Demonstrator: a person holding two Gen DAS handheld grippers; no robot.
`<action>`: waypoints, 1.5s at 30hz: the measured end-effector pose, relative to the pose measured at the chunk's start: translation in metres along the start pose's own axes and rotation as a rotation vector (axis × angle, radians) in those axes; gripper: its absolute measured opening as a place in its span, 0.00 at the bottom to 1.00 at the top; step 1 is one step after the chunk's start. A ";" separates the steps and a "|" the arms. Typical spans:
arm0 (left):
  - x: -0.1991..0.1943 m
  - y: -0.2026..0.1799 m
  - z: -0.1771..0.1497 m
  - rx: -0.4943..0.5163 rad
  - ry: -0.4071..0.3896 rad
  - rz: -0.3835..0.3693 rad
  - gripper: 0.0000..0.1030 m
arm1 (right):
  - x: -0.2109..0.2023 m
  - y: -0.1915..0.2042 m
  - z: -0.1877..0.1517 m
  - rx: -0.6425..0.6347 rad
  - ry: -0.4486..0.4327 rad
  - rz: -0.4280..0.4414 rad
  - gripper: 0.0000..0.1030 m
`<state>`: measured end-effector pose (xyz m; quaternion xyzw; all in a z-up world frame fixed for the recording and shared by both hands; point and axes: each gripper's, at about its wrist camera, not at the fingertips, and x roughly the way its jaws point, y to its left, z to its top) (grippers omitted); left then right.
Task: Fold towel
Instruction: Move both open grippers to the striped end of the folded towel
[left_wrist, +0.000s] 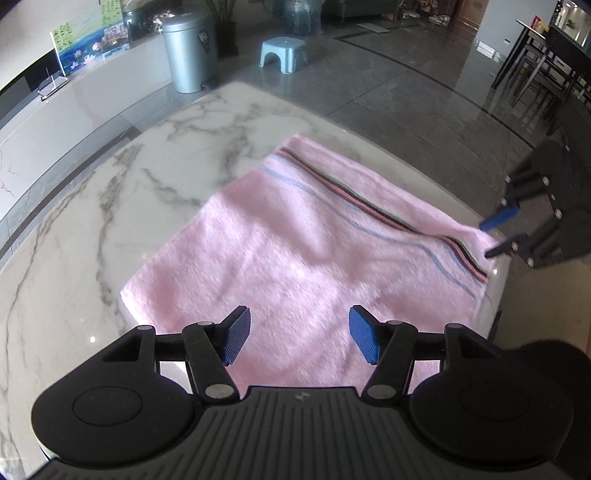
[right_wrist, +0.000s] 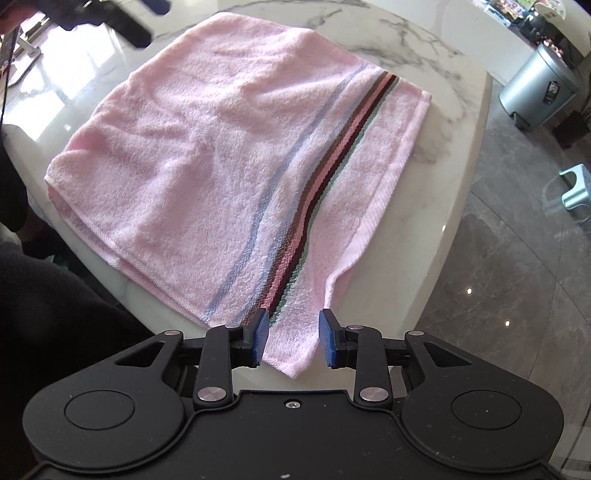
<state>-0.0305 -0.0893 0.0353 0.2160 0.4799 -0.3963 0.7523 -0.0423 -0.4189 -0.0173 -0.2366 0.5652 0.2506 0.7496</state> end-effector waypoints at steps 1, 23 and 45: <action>0.001 -0.006 -0.011 0.008 0.003 0.001 0.55 | 0.003 0.002 0.003 0.004 -0.005 -0.010 0.28; 0.021 -0.068 -0.124 0.017 0.069 0.084 0.42 | 0.020 -0.030 0.005 0.220 0.117 -0.190 0.12; 0.014 -0.086 -0.143 0.039 0.103 0.052 0.09 | 0.012 -0.017 -0.019 0.203 0.083 -0.146 0.25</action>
